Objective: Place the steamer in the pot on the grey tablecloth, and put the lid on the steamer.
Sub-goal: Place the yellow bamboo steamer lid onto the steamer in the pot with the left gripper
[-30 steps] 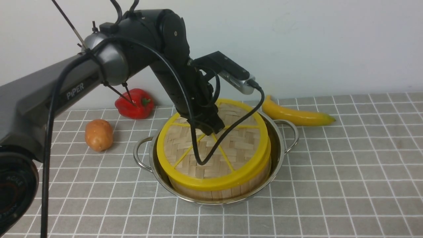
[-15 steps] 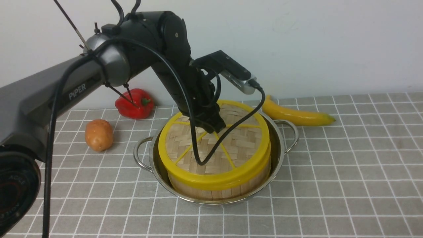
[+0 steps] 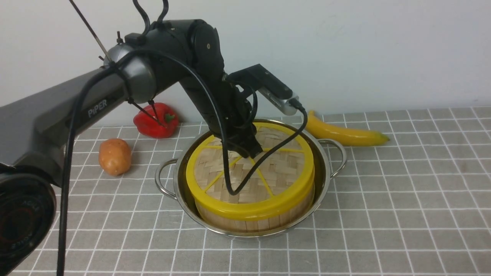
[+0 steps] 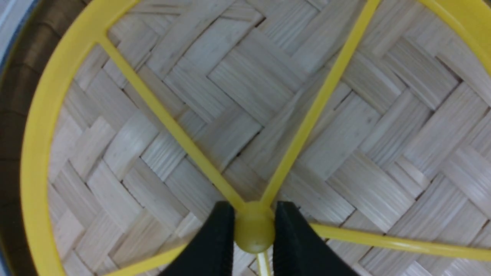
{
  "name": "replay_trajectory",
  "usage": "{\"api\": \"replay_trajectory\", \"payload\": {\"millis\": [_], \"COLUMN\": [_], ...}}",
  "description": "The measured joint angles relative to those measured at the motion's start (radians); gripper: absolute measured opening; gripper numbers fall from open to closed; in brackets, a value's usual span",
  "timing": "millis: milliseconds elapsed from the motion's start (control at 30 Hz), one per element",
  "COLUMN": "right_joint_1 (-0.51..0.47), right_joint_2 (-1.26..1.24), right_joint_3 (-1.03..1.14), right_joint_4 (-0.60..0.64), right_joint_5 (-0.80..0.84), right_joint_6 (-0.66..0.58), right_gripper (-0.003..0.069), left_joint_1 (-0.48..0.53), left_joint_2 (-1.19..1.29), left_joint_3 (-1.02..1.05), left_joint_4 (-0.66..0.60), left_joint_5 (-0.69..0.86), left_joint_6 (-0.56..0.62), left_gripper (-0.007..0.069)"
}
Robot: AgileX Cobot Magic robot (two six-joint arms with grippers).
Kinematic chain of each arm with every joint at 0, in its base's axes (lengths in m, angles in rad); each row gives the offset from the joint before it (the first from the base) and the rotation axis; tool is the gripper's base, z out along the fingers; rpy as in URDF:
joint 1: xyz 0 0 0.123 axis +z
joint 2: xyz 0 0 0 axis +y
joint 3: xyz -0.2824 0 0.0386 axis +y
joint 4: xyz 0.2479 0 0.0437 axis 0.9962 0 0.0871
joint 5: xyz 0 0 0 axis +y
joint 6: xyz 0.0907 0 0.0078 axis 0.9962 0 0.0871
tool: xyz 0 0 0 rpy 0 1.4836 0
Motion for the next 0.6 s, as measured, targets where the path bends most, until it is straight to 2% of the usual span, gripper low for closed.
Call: {"api": "replay_trajectory", "payload": {"millis": [600], "right_joint_1": [0.0], "right_joint_2": [0.0], "right_joint_3": [0.0], "right_joint_4": [0.001], "right_joint_5": [0.0], "right_joint_6": [0.0], "right_gripper": [0.0242], "left_joint_1": [0.0], "left_joint_2": [0.003], "left_joint_3": [0.0], "left_joint_4": [-0.002], "left_joint_5": [-0.01], "left_joint_6": [0.106], "left_gripper": [0.0122]}}
